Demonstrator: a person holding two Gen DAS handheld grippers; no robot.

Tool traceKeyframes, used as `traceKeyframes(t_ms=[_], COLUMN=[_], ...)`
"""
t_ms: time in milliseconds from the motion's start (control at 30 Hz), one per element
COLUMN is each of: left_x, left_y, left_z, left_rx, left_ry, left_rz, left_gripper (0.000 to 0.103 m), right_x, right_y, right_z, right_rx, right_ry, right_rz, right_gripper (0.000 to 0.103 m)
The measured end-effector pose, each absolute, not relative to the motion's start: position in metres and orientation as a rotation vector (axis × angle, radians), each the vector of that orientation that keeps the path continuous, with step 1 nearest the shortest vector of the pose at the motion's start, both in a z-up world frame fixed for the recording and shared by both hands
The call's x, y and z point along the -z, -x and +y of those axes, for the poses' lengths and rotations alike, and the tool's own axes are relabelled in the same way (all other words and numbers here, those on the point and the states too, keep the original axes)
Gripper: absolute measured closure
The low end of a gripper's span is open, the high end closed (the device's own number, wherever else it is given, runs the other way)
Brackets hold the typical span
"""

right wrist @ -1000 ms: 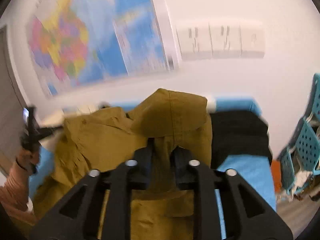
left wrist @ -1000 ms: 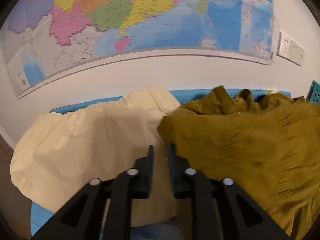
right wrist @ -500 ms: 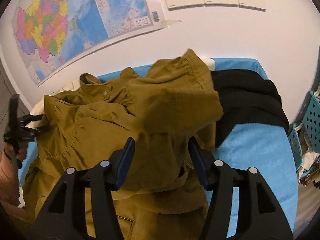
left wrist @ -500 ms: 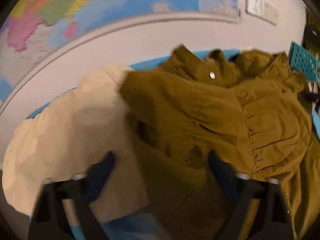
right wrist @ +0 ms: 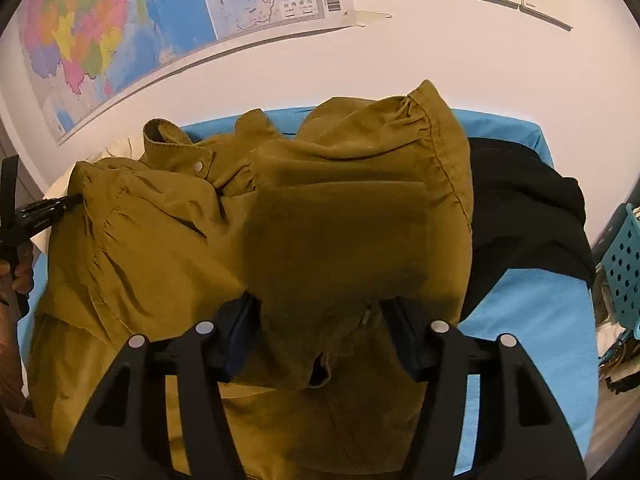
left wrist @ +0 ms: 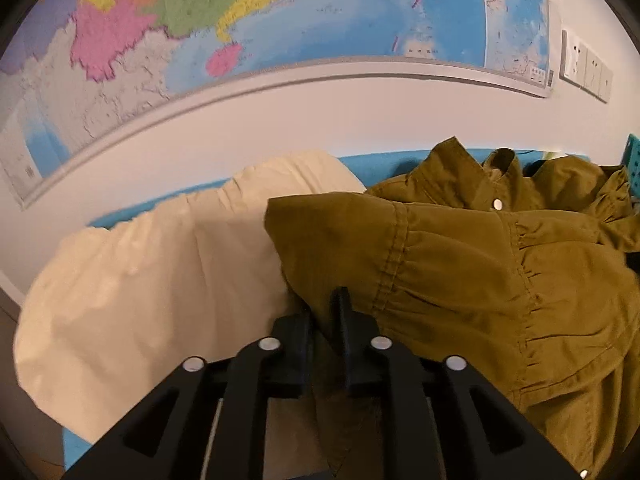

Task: Fold large clothes

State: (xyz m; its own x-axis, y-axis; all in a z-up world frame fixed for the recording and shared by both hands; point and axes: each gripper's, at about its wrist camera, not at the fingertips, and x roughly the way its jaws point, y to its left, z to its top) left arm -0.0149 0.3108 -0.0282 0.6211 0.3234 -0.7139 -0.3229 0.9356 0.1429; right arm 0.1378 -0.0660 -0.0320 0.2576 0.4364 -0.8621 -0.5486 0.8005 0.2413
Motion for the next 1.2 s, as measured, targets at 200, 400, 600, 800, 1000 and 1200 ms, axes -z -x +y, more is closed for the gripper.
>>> traceKeyframes(t_ms=[200, 400, 600, 800, 1000, 1200], left_x=[-0.003, -0.012, 0.02, 0.039, 0.041, 0.045], left_y=[0.04, 0.046, 0.026, 0.006, 0.004, -0.001], left_z=[0.303, 0.258, 0.237, 0.246, 0.244, 0.246], left_rx=[-0.406, -0.238, -0.17, -0.197, -0.202, -0.212], left_ry=[-0.012, -0.058, -0.094, -0.071, -0.096, -0.089], left_rz=[0.695, 0.659, 0.76, 0.812, 0.809, 0.811], left_gripper=[0.056, 0.049, 0.049, 0.049, 0.049, 0.049], right_x=[-0.003, 0.013, 0.028, 0.011, -0.044, -0.04], right_y=[-0.125, -0.145, -0.137, -0.111, -0.069, -0.076], right_z=[-0.099, -0.123, -0.102, -0.073, -0.083, -0.121], right_rx=[-0.683, -0.671, -0.787, -0.904, -0.862, -0.774], right_ry=[0.061, -0.046, -0.007, 0.045, 0.034, -0.022], right_rz=[0.998, 1.013, 1.042, 1.019, 0.88, 0.844], right_gripper=[0.045, 0.045, 0.047, 0.072, 0.067, 0.038])
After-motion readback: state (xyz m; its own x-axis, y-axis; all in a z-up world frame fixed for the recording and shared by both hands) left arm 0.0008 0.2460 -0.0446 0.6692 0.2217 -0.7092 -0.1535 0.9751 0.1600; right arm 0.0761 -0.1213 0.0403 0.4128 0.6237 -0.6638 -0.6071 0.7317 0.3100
